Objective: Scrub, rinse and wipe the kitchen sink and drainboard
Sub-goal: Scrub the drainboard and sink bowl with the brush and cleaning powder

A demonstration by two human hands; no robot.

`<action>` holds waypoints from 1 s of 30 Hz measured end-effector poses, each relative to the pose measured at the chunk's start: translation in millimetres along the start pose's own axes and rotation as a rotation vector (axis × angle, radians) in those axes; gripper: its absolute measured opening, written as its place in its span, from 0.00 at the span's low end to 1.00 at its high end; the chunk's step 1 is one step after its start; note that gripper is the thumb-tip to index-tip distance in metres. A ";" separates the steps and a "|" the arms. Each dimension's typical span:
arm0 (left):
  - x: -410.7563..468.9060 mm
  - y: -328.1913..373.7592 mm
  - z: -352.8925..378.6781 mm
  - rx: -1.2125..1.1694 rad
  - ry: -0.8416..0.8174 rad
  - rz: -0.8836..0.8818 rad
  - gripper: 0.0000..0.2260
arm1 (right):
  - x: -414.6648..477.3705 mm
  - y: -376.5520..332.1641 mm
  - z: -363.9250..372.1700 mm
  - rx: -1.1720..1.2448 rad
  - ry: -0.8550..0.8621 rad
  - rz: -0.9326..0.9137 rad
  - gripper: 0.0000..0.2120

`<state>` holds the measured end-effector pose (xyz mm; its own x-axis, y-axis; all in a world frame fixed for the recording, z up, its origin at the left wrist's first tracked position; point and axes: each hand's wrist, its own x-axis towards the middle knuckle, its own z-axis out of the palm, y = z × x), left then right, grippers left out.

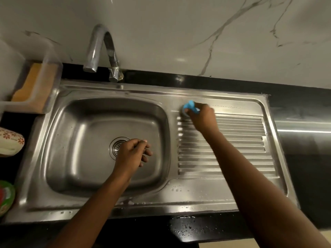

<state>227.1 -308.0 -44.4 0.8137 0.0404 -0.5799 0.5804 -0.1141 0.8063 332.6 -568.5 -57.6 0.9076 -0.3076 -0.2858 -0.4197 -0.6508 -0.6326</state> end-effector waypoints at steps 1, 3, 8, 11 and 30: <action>0.1 -0.8 -1.9 -0.002 -0.005 0.000 0.12 | 3.2 4.7 -13.7 -0.004 0.034 0.036 0.20; 1.0 -2.9 -9.8 -0.009 -0.006 -0.008 0.11 | 16.1 7.8 -27.7 -0.020 0.093 0.068 0.21; 4.7 -8.9 -29.9 0.003 -0.011 -0.021 0.11 | 35.9 -21.3 -5.7 0.042 0.132 0.117 0.23; 6.9 -11.2 -42.0 0.024 -0.018 -0.028 0.11 | 30.9 -56.9 38.9 0.062 0.079 0.039 0.15; 19.0 -20.8 -107.3 -0.004 0.045 0.005 0.11 | -0.3 -101.9 110.2 -0.013 0.071 -0.120 0.16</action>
<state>234.1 -198.4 -59.7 0.8172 0.0841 -0.5701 0.5763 -0.1105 0.8097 376.0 -425.6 -72.3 0.9485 -0.2750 -0.1571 -0.3090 -0.6944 -0.6499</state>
